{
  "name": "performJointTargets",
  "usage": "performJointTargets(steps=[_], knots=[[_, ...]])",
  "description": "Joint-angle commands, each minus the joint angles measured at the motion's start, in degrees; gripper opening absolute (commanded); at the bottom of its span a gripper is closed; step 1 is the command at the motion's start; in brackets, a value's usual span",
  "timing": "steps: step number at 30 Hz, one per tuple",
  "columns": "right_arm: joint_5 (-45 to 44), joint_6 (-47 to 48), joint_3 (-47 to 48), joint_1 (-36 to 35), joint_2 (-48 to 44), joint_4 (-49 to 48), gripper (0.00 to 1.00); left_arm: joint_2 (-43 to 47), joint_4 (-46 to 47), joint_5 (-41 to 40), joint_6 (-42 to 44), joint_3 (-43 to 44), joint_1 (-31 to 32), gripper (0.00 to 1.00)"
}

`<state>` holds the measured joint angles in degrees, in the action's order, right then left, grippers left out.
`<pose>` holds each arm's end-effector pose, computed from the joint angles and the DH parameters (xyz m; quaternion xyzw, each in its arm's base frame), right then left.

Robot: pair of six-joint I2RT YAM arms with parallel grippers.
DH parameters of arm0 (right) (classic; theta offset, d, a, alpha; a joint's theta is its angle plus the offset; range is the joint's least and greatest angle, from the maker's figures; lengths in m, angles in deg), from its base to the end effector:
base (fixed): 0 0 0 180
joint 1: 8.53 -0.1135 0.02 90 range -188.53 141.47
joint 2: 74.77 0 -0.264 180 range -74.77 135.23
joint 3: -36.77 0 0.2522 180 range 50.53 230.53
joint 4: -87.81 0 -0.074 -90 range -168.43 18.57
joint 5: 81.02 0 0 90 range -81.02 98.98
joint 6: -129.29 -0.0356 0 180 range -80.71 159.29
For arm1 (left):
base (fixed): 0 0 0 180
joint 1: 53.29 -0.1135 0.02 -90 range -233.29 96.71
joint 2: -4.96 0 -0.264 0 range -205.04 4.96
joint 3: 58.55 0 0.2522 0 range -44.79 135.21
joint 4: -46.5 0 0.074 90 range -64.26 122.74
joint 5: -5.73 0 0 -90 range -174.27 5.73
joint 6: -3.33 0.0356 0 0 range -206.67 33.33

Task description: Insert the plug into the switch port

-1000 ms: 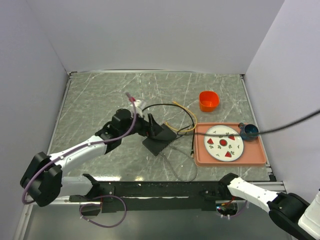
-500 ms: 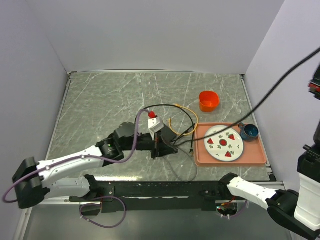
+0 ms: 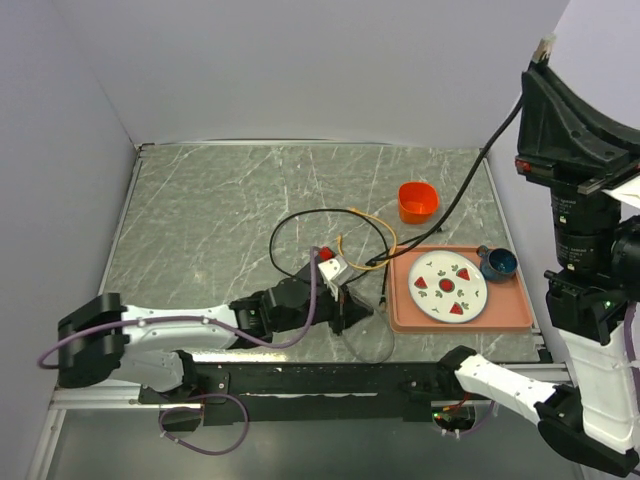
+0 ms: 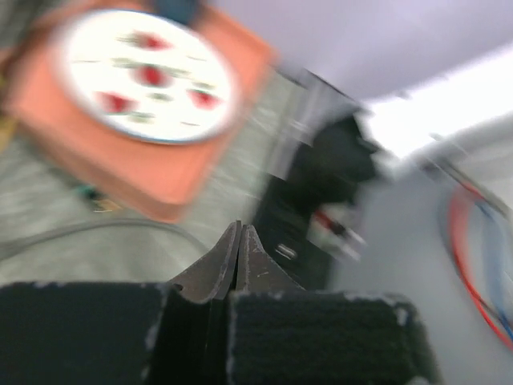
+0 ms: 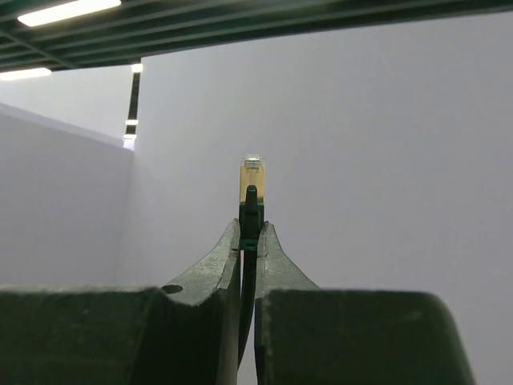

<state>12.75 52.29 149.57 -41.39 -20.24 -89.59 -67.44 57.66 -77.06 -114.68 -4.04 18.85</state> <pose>0.0501 0.0352 0.6335 -0.1439 0.2594 0.1742 0.9390 0.0843 -0.2762 0.2749 0.3189 0.6756 -0.5387 0.3895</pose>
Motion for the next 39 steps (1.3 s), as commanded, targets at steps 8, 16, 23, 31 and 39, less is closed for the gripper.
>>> performJointTargets(steps=[8, 16, 23, 31, 39], knots=[[2.5, -10.5, -11.9, -0.2, -12.2, -4.9, 0.00, -24.5, 29.8, -11.9, -9.8, 13.0, -12.8, 0.01], [-1.0, -11.1, -17.0, -0.3, -19.7, -3.3, 0.00, -28.3, 16.2, -22.7, -3.7, 28.5, -24.8, 0.01], [-3.5, -10.8, -21.3, -0.3, -25.5, -4.0, 0.00, -31.1, -1.3, -22.9, 3.9, 55.0, -37.0, 0.01], [-5.8, -7.5, -21.7, -0.3, -25.5, 1.0, 0.00, -34.6, -14.3, -12.5, 8.9, 64.5, -39.9, 0.02], [-15.3, -2.5, -30.5, -0.2, -26.8, 5.7, 0.00, -25.2, -9.5, 5.7, -3.5, 30.8, -39.7, 0.27]])
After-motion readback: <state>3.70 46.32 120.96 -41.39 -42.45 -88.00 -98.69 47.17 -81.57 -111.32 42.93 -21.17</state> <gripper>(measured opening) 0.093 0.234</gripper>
